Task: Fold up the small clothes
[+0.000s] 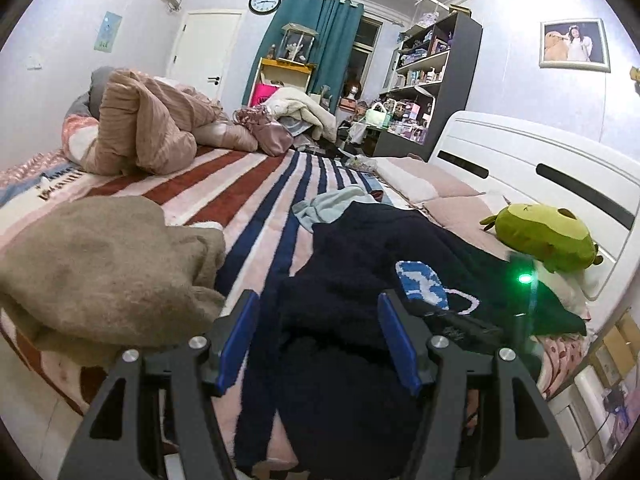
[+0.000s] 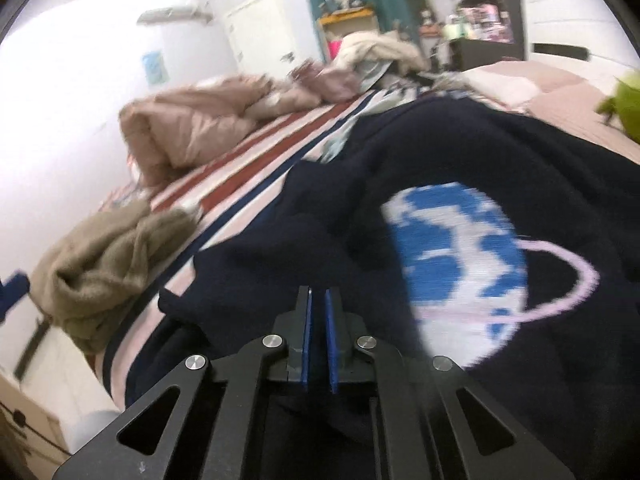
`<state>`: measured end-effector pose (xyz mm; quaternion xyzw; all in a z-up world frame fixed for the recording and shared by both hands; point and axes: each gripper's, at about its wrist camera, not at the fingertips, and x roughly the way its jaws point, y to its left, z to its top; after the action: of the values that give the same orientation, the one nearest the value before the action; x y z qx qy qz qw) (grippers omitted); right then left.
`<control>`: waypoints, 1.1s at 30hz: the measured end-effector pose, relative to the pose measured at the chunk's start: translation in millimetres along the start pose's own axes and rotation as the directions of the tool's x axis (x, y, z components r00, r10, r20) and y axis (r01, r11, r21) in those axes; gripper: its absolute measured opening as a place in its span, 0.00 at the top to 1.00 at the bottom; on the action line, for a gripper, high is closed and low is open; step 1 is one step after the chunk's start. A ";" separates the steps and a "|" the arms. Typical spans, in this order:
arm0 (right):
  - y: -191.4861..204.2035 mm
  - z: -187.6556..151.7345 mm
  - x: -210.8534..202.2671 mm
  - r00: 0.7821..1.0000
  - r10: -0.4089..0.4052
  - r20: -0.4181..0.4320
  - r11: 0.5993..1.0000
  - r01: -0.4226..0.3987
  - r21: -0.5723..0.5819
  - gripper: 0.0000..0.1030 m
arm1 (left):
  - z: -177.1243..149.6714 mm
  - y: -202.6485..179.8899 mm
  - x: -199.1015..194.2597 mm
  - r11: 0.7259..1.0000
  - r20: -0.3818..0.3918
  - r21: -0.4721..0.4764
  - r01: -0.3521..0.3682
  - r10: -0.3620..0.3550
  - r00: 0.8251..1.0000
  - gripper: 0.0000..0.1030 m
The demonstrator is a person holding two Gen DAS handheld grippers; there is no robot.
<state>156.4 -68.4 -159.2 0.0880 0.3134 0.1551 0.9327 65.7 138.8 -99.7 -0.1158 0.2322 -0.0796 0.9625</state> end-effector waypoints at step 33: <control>1.4 9.6 -13.3 0.987 0.158 0.000 0.987 -0.158 -0.025 0.87 | -1.1 -13.1 -8.9 0.971 0.138 0.137 -0.195 0.177 0.975 0.01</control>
<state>151.9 -72.3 -143.9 0.1012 0.3023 0.2325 0.9189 56.1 127.9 -93.4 -0.0257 0.1749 0.0012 0.9842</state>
